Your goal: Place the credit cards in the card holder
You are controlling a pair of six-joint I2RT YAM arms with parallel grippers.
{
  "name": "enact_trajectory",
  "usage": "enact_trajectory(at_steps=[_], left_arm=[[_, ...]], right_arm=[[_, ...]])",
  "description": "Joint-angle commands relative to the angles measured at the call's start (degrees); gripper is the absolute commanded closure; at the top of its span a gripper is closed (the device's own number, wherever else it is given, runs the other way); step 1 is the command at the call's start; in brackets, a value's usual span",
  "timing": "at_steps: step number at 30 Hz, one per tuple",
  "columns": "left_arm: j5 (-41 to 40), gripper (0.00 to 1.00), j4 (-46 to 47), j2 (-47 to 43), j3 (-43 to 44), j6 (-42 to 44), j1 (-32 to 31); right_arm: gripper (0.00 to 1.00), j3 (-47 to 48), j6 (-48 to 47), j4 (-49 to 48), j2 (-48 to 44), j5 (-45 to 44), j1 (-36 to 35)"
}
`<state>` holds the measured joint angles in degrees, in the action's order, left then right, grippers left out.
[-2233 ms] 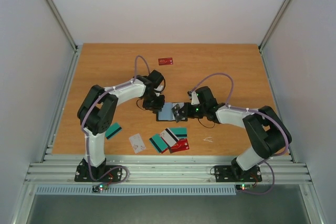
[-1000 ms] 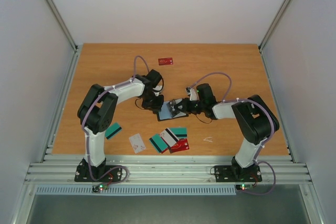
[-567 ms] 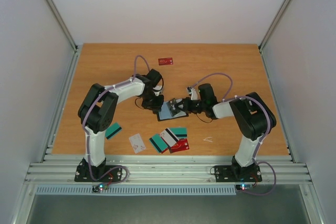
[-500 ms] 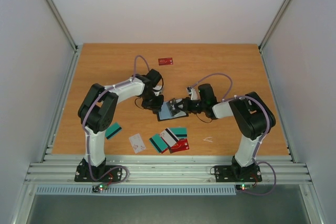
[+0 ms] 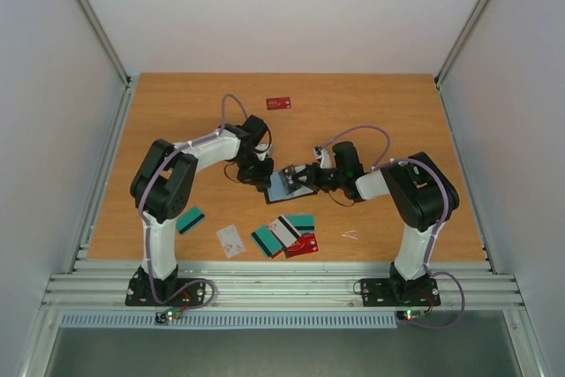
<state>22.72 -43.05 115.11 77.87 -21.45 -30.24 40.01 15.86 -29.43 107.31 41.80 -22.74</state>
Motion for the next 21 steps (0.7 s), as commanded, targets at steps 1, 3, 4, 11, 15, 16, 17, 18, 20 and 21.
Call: enact_trajectory(at_steps=[1,3,4,11,15,16,17,18,20,21], left_arm=[[2.0,0.96,1.9,2.4,-2.8,-1.9,0.4],[2.3,0.96,2.1,2.3,-3.1,-2.0,0.5],[2.4,0.96,2.1,2.4,-3.3,-2.0,0.5],[3.0,0.96,3.1,2.0,-4.2,-2.8,0.8],[2.9,0.96,3.3,2.1,-4.2,-2.7,1.0],[3.0,0.96,3.4,2.1,-4.2,-2.7,1.0],[3.0,0.96,3.4,2.1,-4.2,-2.7,1.0],[3.0,0.96,3.5,2.1,-4.1,-2.7,1.0],[2.7,0.96,3.5,2.4,-3.8,-2.5,1.0],[2.6,0.96,3.4,2.4,-3.6,-2.3,1.0]], right_arm=[[0.99,-1.4,3.3,-4.0,1.0,-4.3,-1.1],[0.99,-1.7,3.6,-4.0,1.0,-5.5,-2.2],[0.99,-1.8,3.8,-4.2,1.0,-6.1,-2.7],[0.99,-2.5,4.0,-4.8,1.1,-7.2,-3.7],[0.99,-3.0,4.3,-5.3,0.8,-6.6,-3.7],[0.99,-2.9,4.5,-5.5,1.0,-6.0,-3.7],[0.99,-2.8,4.8,-5.7,1.4,-5.4,-3.7],[0.99,-2.9,5.2,-6.2,1.7,-4.7,-3.8],[0.99,-2.9,5.7,-6.5,2.1,-3.6,-3.8],[0.99,-2.9,5.6,-6.4,1.9,-3.6,-3.9]])
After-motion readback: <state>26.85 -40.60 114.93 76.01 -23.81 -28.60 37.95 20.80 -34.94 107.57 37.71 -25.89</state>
